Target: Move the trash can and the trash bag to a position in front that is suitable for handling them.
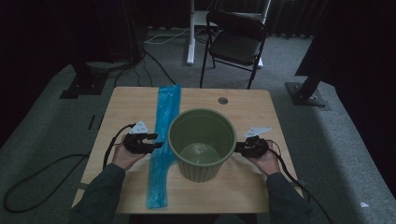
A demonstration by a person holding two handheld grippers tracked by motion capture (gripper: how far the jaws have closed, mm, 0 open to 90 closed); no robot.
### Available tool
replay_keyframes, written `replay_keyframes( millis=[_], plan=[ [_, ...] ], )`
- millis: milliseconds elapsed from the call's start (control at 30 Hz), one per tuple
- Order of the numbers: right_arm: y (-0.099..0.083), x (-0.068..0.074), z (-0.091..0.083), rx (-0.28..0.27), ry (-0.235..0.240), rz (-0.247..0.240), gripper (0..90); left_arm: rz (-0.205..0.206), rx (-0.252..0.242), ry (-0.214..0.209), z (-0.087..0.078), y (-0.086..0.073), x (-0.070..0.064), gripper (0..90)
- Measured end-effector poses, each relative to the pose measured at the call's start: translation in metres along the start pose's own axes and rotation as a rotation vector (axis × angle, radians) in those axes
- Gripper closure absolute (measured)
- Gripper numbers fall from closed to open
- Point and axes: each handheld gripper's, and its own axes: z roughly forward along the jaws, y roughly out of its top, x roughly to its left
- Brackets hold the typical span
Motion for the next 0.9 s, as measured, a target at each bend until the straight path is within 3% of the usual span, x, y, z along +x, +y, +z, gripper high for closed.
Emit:
replay_keyframes(
  millis=[467, 633, 767, 900],
  plan=[
    [0.008, 0.009, 0.0, -0.05, 0.068, -0.029, 66.7, 0.073, 0.009, -0.057, 0.014, 0.013, -0.025, 52.5],
    [0.01, 0.012, -0.001, -0.039, 0.062, -0.063, 68.4, 0.097, 0.017, -0.077, 0.018, 0.016, -0.034, 53.5],
    [0.007, 0.008, -0.004, -0.038, 0.058, -0.057, 69.1, 0.111, 0.023, -0.112, 0.02, 0.018, -0.04, 53.8],
    [0.005, 0.005, -0.008, -0.05, 0.058, -0.051, 69.0, 0.108, 0.02, -0.112, 0.021, 0.019, -0.041, 53.5]
  ],
)
